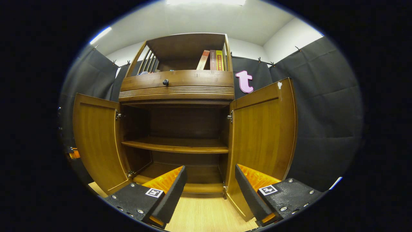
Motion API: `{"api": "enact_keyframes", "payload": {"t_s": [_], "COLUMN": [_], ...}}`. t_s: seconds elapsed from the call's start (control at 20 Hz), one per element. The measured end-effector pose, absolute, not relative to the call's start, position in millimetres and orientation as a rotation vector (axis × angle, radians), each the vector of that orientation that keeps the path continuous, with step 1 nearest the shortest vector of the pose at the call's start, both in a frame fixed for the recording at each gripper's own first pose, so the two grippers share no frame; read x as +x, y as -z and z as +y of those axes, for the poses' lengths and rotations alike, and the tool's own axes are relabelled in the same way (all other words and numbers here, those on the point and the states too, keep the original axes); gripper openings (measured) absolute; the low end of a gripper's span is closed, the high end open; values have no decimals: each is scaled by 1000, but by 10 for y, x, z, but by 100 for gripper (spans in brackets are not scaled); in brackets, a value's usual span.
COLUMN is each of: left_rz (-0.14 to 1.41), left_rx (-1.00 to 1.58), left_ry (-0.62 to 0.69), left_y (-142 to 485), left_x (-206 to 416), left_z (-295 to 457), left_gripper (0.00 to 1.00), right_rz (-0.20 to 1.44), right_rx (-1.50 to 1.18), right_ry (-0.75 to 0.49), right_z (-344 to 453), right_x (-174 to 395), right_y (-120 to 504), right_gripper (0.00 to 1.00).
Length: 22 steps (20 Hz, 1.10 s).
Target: Open the right door of the double-door shoe cabinet with the right hand, and open the left door with the left hand.
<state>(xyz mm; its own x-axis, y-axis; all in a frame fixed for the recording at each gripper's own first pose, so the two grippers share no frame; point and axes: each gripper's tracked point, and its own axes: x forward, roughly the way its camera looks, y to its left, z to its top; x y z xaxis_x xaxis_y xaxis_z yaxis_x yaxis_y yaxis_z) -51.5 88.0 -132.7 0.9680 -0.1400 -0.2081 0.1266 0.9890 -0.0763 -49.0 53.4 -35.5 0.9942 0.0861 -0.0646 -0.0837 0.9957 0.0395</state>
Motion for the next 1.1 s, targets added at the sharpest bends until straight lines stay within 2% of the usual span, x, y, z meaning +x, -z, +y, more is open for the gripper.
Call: {"api": "enact_keyframes", "payload": {"t_s": [0.05,0.1,0.15,0.7,0.85,1.1], "left_rz": [206,209,202,215,190,130], "left_rx": [-72,-99,-102,-44,-4,-55], "left_ry": [138,157,167,135,87,84], "left_y": [1276,1333,1324,1247,1034,591], "left_x": [-446,-455,-435,-520,-670,-1052], "left_z": [954,886,867,959,1011,837], "left_gripper": [29,12,10,10,10,10], "right_rz": [67,68,68,77,74,75], "right_rx": [39,40,40,36,43,72], "right_ry": [-89,-94,-97,-143,-152,-173], "right_z": [570,608,660,917,907,906], "right_x": [-472,-453,-443,-418,-405,-377], "right_y": [355,349,364,382,358,386], "right_gripper": [92,92,92,92,92,92]}}
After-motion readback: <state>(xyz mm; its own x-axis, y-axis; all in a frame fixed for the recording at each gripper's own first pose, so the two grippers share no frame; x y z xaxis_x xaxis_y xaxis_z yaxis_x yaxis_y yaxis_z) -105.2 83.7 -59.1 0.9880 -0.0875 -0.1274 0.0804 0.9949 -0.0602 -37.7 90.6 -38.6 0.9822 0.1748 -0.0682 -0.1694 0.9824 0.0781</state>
